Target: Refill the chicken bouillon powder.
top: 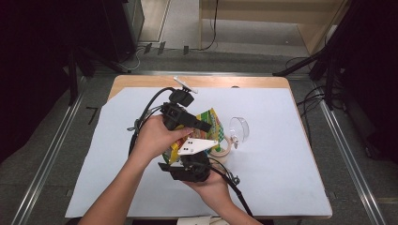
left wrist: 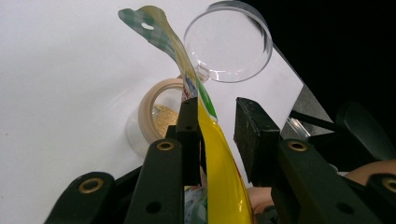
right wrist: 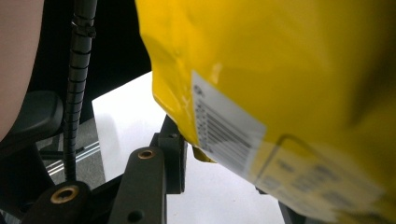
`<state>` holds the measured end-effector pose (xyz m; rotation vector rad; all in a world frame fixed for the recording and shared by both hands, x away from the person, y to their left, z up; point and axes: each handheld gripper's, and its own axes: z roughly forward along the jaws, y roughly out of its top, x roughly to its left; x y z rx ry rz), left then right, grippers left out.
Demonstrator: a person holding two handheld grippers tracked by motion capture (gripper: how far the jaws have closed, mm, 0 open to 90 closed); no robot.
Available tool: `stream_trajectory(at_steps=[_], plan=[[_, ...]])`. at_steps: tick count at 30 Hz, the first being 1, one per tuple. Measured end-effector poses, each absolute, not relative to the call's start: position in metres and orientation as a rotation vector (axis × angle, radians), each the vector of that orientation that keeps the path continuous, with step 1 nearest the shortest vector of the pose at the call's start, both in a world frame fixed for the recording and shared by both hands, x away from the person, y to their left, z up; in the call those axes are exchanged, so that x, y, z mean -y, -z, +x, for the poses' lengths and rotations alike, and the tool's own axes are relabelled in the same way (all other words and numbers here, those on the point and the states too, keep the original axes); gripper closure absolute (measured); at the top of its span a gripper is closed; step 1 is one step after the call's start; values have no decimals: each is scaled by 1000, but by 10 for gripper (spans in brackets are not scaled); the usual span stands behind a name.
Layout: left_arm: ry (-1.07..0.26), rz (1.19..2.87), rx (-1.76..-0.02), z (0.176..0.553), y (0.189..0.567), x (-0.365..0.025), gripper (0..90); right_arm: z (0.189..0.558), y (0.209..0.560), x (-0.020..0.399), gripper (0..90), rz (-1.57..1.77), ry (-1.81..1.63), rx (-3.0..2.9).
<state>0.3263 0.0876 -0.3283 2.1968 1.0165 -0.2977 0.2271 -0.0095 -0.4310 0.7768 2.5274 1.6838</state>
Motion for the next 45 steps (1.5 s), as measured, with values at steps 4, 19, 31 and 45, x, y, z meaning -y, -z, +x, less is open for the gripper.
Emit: stream_trajectory(at_steps=[4, 19, 31, 45], plan=[[311, 2189, -1025, 329, 330, -90, 725, 229, 431, 9, 642, 768, -1671, -2531], [296, 2179, -1027, 332, 330, -91, 718, 227, 425, 10, 637, 747, -1638, -2537], [324, 2208, -1044, 348, 330, -89, 716, 238, 423, 10, 634, 795, -1640, -2566], [336, 2202, -1030, 354, 334, -93, 716, 244, 423, 2, 634, 842, -1613, -2566]])
